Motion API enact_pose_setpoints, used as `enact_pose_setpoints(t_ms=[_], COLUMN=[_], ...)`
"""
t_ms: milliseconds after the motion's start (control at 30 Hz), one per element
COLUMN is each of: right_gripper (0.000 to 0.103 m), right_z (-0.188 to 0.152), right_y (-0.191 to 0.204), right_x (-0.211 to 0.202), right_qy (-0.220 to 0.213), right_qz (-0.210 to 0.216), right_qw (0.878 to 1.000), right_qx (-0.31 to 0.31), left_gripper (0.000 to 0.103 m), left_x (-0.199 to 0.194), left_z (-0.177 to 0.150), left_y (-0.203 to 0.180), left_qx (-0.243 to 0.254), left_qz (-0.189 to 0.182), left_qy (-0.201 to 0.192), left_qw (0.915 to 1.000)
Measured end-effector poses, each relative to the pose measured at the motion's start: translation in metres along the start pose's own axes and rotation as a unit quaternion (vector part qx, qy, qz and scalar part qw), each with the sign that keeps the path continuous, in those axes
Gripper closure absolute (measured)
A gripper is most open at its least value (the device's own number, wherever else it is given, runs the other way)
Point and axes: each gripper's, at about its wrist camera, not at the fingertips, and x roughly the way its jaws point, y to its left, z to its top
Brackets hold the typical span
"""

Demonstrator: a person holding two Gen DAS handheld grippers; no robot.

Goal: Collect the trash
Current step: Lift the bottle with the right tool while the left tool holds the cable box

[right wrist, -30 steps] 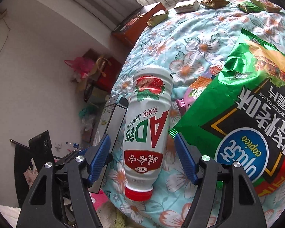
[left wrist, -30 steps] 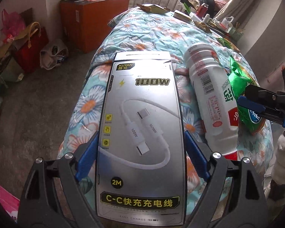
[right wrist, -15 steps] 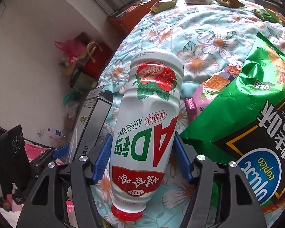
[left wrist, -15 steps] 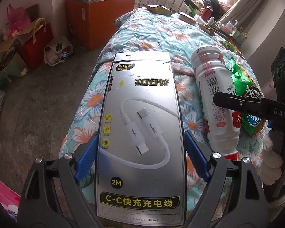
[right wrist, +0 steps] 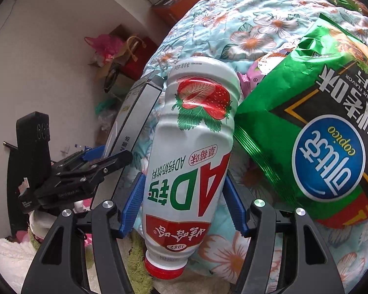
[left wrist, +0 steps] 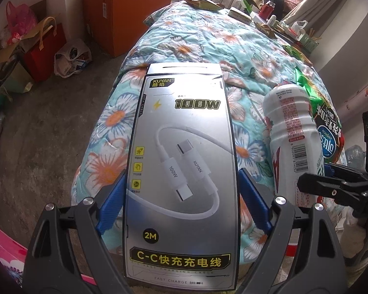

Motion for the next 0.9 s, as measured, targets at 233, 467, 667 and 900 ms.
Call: enact_pose_setpoints(t_ms=[233, 467, 667, 900], right_gripper=[0.040, 0.039, 0.035, 0.035], right_z=[0.001, -0.003, -0.004, -0.002], right_y=[-0.003, -0.007, -0.009, -0.008], right_x=[0.003, 0.000, -0.001, 0.010], right_qy=[-0.007, -0.012, -0.019, -0.018], right_qz=[0.007, 0.009, 0.009, 0.022], right_qw=[1.000, 0.999, 0.999, 0.999], right_qx=[0.018, 0.031, 0.037, 0.044], left_gripper=[0.020, 0.020, 0.020, 0.020], left_x=[0.004, 0.008, 0.016, 0.025], left_z=[0.002, 0.010, 0.015, 0.019], left_y=[0.001, -0.003, -0.010, -0.013], left_qx=[-0.011, -0.003, 0.021, 0.040], left_qz=[-0.006, 0.003, 0.023, 0.035], left_qy=[0.004, -0.006, -0.011, -0.024], left_qw=[0.9999, 1.0000, 0.9995, 0.9983])
